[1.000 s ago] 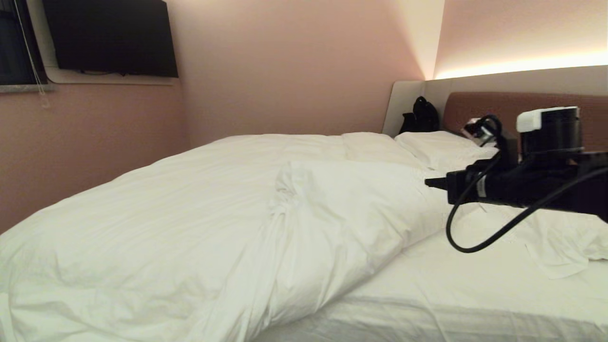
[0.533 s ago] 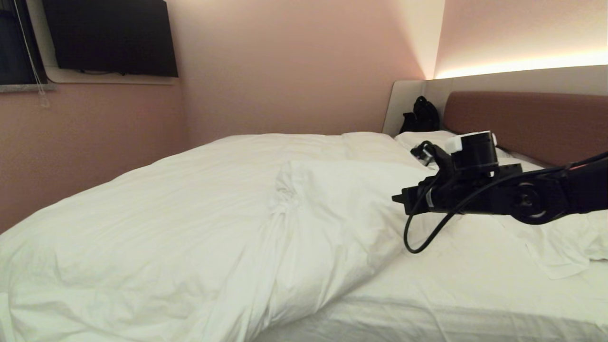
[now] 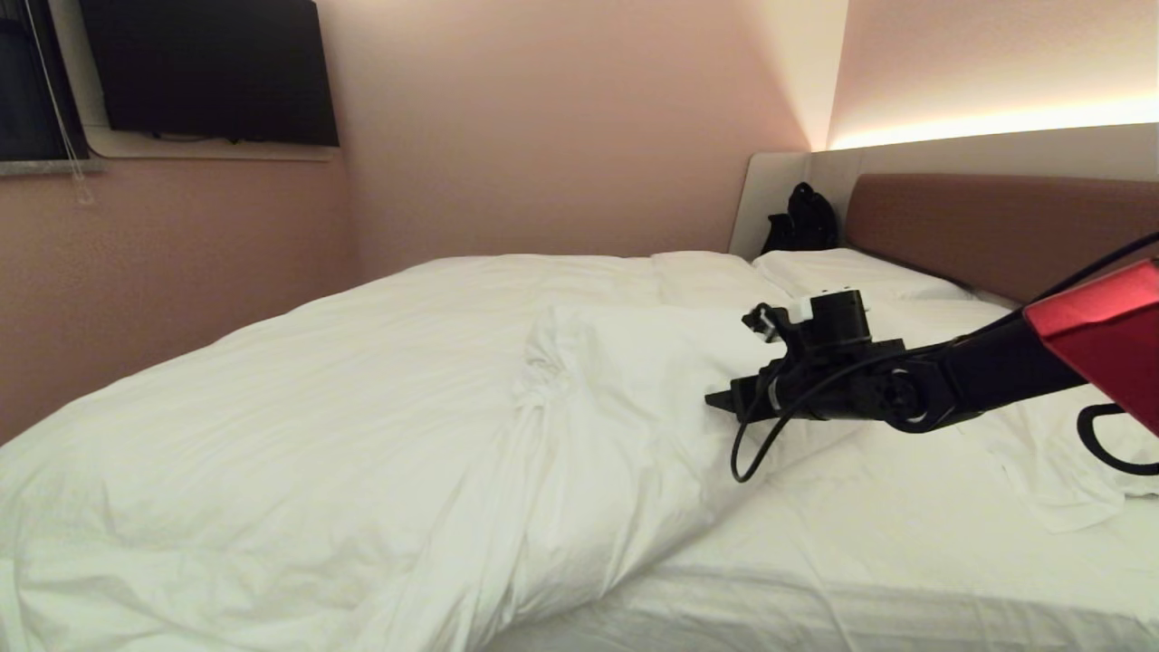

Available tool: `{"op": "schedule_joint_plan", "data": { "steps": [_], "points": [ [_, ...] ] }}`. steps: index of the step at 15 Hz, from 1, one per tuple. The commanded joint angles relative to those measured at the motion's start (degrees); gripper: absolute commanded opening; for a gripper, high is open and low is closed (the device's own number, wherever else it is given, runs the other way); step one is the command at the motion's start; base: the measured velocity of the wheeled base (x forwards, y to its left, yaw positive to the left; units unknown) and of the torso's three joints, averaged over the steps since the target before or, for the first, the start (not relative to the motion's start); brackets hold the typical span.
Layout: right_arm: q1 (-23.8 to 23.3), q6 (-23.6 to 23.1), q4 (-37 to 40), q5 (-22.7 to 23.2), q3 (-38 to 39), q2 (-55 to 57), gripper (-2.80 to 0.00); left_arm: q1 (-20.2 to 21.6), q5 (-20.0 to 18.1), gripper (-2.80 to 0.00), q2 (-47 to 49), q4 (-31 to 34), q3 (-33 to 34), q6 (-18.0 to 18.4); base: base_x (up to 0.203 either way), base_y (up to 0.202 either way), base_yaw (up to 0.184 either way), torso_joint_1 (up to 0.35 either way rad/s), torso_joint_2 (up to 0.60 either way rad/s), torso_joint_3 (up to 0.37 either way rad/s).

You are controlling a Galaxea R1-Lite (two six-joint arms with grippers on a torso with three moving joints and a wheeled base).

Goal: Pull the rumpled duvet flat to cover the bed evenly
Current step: Hold the folded corner of the quilt

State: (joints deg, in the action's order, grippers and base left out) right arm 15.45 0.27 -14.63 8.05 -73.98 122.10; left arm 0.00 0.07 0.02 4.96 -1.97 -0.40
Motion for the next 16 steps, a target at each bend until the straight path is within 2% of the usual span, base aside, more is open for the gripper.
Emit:
{"op": "schedule_joint_plan", "data": {
  "steps": [1,5,7,14,15,16],
  "points": [
    [0.79,-0.10,-0.87,0.09,-0.39,3.43,0.00,0.00,0.03,-2.80,-0.02,0.05,-0.05,0.04,0.000,0.000,0.000,0.000,0.00,0.000],
    [1.06,-0.32,-1.54,-0.07,-2.35,7.38,0.00,0.00,0.01,-2.80,-0.02,0.05,0.04,0.04,0.000,0.000,0.000,0.000,0.00,0.000],
    [1.01,-0.62,-1.70,-1.24,-5.07,14.75,0.00,0.00,0.01,-2.80,-0.02,0.05,-0.05,0.04,0.000,0.000,0.000,0.000,0.00,0.000],
    [0.98,-1.32,-1.10,-4.61,-12.58,22.38,0.00,0.00,0.01,-2.80,-0.02,0.05,-0.05,0.04,0.000,0.000,0.000,0.000,0.00,0.000],
    [0.98,-1.32,-1.10,-4.62,-12.59,22.39,-0.92,0.00,0.01,-2.80,-0.02,0.05,-0.05,0.04,0.000,0.000,0.000,0.000,0.00,0.000],
    [0.98,-1.32,-1.10,-4.62,-12.59,22.39,-2.80,0.00,0.01,-2.80,-0.02,0.05,-0.05,0.04,0.000,0.000,0.000,0.000,0.00,0.000]
  ]
}}
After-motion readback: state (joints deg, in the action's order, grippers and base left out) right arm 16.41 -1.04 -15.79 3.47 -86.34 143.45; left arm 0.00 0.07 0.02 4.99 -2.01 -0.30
